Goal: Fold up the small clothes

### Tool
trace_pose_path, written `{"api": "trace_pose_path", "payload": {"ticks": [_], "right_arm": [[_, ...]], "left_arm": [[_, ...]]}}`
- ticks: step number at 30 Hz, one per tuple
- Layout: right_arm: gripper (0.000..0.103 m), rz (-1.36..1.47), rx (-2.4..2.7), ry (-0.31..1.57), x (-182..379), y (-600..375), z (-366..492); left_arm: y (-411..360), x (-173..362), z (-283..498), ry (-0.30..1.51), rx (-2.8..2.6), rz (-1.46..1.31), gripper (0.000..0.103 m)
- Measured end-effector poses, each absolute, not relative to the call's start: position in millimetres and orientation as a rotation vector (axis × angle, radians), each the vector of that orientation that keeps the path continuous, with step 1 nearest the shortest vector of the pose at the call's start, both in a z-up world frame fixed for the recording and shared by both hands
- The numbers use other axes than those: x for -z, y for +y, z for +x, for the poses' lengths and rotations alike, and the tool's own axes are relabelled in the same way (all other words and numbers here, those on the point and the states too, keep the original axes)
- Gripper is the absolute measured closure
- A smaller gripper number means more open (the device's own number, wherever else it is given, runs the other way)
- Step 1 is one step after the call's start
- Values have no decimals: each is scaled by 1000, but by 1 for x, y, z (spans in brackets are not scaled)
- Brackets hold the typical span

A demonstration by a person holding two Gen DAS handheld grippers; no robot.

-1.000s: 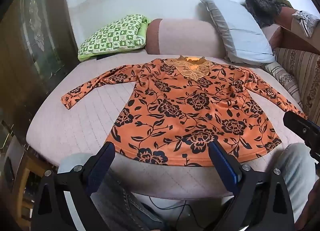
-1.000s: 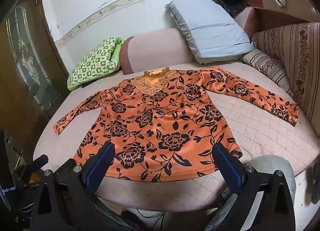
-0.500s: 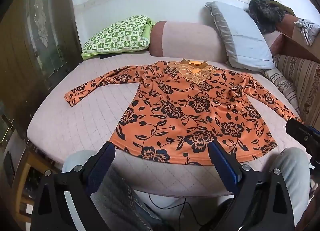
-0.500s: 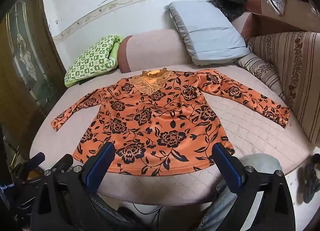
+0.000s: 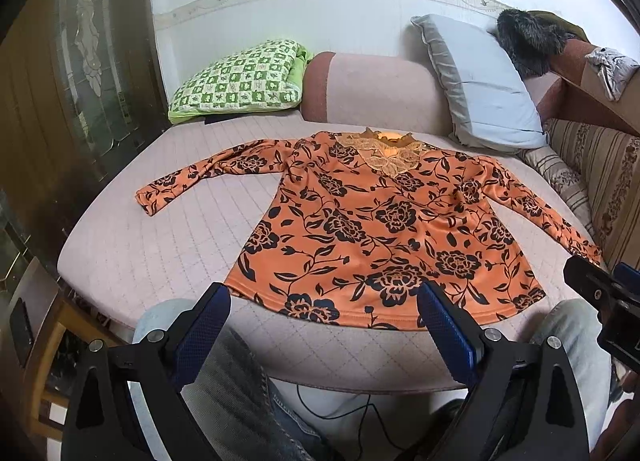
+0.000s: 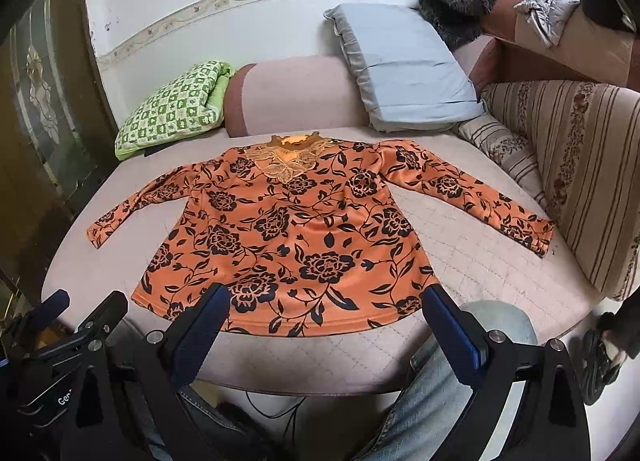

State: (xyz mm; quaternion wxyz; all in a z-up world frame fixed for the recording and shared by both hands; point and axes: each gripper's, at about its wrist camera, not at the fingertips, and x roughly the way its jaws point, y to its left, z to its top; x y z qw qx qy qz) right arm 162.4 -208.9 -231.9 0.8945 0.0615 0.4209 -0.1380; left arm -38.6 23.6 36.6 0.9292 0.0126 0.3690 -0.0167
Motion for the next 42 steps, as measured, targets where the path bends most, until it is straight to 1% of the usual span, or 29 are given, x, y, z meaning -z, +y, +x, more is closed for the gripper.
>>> {"api": "trace_pose_path", "payload": {"ticks": [14,29,42], "right_arm": [[7,163,278,886,236,-210,163],[7,167,266,920,249,-211,168],[9,173,262,953,262,-215,176]], "left_arm": [[18,-38,-39,759,32,41,8],[16,-22,-22,805,30,49,8],[15,-16,-16,808,28,52,8]]}}
